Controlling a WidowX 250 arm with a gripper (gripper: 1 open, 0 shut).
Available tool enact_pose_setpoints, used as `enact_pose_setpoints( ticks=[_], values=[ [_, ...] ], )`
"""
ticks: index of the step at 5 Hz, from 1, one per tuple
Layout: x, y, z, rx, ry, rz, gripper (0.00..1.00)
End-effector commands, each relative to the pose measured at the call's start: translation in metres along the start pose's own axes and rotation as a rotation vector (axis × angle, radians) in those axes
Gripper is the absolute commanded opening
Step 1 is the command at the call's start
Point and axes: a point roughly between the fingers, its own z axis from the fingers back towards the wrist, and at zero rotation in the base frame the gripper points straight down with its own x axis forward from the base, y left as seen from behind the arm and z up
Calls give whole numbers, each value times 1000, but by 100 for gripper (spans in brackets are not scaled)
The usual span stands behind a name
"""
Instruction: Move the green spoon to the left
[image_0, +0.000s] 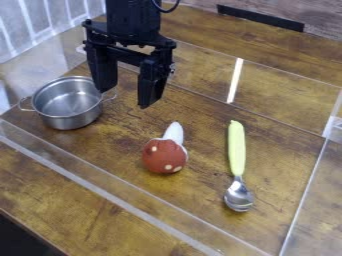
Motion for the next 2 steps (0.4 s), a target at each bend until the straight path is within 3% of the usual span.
enact_pose_setpoints(
  ticks=[1, 2],
  values=[
    [-7, -4, -10, -7, 37, 39, 100],
    [0, -30, -13, -13, 20, 149, 100]
  ],
)
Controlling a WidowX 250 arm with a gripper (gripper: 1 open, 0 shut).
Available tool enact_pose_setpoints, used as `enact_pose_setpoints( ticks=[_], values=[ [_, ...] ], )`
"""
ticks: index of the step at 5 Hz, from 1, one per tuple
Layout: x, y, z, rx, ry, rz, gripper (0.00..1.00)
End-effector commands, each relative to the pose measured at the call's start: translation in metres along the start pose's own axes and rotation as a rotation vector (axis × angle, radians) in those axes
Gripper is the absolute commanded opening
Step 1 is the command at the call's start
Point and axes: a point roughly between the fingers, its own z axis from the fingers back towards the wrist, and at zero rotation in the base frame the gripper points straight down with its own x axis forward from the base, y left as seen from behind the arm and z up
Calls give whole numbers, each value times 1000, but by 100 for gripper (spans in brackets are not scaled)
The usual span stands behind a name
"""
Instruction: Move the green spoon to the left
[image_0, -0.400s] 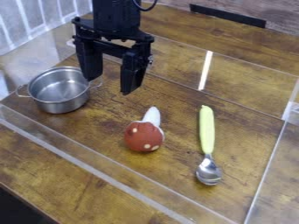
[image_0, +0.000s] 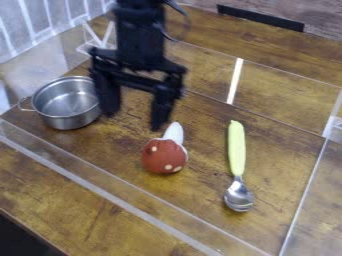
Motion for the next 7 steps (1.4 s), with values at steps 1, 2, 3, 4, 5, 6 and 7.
enact_pose_setpoints(
  ticks=[1, 2, 3, 4, 5, 6, 7],
  values=[
    [25, -33, 21, -15, -91, 82, 100],
    [45, -62, 23, -25, -125, 110, 0],
    [54, -73, 18, -47, -149, 211, 100],
    [61, -68, 11, -49, -152, 297, 100],
    [69, -63, 4, -48, -163, 372, 100],
    [78, -66, -6, -45, -180, 389, 100],
    [89, -68, -13, -36, -211, 395, 100]
  ],
)
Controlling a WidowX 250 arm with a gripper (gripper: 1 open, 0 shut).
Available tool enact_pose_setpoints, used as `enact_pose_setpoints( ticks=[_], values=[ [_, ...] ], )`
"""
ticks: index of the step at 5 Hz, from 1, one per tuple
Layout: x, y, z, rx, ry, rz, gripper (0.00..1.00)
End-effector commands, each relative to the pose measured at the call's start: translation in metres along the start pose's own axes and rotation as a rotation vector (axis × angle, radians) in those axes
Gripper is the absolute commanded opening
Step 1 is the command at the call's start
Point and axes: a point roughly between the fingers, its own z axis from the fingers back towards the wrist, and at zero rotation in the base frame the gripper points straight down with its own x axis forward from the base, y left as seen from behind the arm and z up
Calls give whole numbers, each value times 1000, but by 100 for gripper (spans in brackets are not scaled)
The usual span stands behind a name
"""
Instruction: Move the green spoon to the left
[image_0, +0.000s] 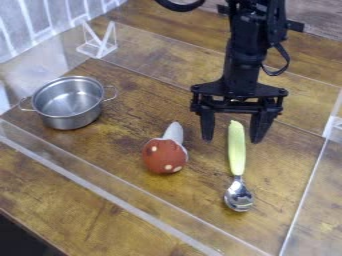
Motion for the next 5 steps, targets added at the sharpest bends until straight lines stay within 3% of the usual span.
enact_pose_setpoints(
  ticks=[1, 2, 4, 5],
  values=[
    [16, -13, 23, -43, -67, -2, 100],
    [22, -19, 23, -40, -76, -7, 100],
    [18, -32, -4, -43, -78, -109, 100],
    [27, -20, -7, -46, -80, -79, 100]
  ],
)
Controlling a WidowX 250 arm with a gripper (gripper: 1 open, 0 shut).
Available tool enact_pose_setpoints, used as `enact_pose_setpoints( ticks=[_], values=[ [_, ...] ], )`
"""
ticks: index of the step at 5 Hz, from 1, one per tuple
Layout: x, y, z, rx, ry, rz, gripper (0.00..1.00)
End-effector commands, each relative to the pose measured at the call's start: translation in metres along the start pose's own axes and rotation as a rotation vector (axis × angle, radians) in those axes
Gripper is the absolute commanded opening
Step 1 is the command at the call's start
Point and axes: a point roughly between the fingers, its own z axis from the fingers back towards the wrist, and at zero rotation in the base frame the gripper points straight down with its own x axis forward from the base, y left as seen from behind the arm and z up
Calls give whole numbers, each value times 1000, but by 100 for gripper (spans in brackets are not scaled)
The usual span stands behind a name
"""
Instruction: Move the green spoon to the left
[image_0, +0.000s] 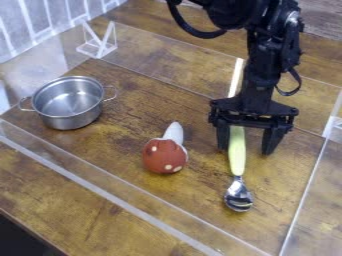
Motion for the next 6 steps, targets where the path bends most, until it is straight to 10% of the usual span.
enact_pose_setpoints(
  ticks=[1, 4, 6],
  values=[
    [17, 15, 23, -38, -49, 44, 100],
    [43, 12, 43, -43, -57, 142, 100],
    [37, 20, 11, -12, -33, 150, 100]
  ],
)
